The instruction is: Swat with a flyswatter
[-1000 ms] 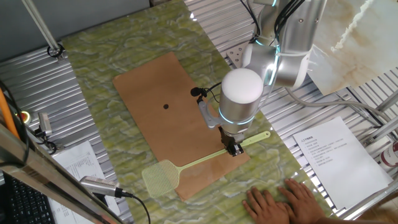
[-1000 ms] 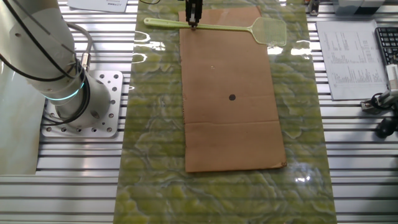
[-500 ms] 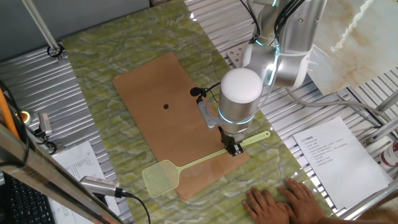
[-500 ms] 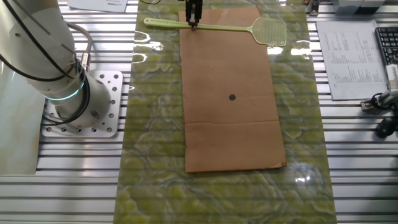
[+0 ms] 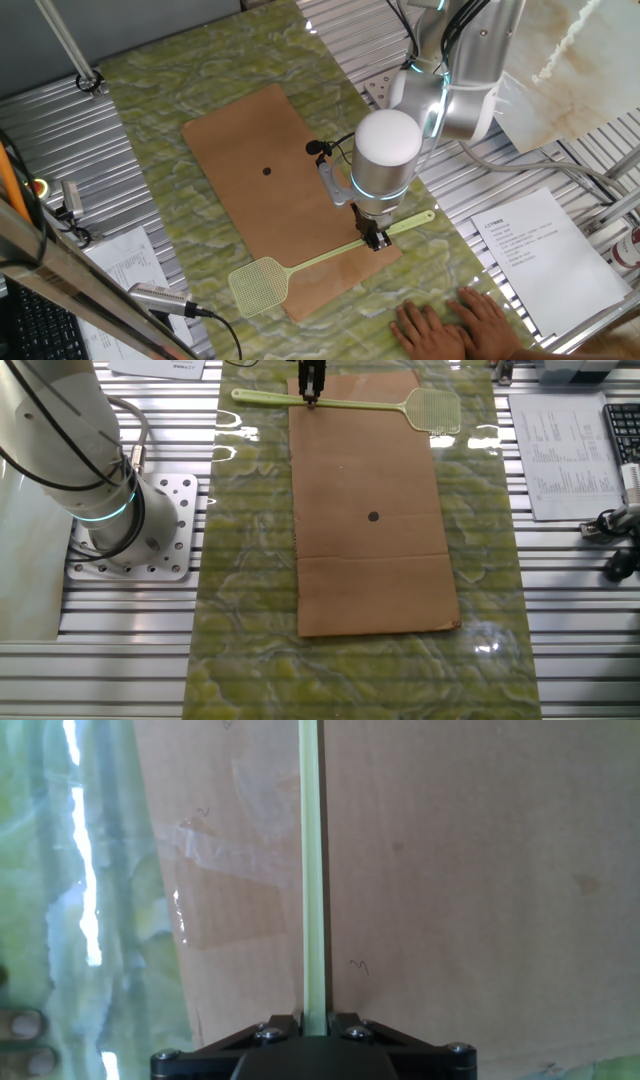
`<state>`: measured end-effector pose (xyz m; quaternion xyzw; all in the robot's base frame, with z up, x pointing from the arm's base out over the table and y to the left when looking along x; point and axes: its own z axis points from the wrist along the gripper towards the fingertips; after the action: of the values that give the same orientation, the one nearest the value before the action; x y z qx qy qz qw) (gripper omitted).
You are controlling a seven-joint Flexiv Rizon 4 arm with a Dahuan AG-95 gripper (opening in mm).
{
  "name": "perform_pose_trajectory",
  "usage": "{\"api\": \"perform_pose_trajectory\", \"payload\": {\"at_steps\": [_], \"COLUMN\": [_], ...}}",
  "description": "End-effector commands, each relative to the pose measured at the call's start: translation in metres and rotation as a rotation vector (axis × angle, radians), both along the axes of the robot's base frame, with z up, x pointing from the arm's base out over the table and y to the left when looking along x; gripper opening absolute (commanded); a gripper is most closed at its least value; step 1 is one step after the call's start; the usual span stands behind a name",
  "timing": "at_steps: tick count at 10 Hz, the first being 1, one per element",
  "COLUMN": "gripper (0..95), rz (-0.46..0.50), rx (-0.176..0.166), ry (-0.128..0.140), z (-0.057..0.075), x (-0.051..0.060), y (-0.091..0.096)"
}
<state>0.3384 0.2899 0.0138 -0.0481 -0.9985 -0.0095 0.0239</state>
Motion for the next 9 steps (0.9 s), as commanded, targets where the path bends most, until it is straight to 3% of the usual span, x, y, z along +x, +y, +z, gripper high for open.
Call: {"api": "perform_pose_trajectory", "payload": {"at_steps": [1,7,8,9], "gripper": [0.0,0.0,0.0,0.0], "rz": [0.001,0.001,0.082,0.081], "rx": [-0.001,-0.001,0.007,0.007], "ry": [-0.001,-0.001,0.055,0.055], "z": [-0.001,-0.001,0.089,0.089], "x": [0.0,0.0,0.006,0.006], "y": [0.0,0.0,-0.01,-0.01]}}
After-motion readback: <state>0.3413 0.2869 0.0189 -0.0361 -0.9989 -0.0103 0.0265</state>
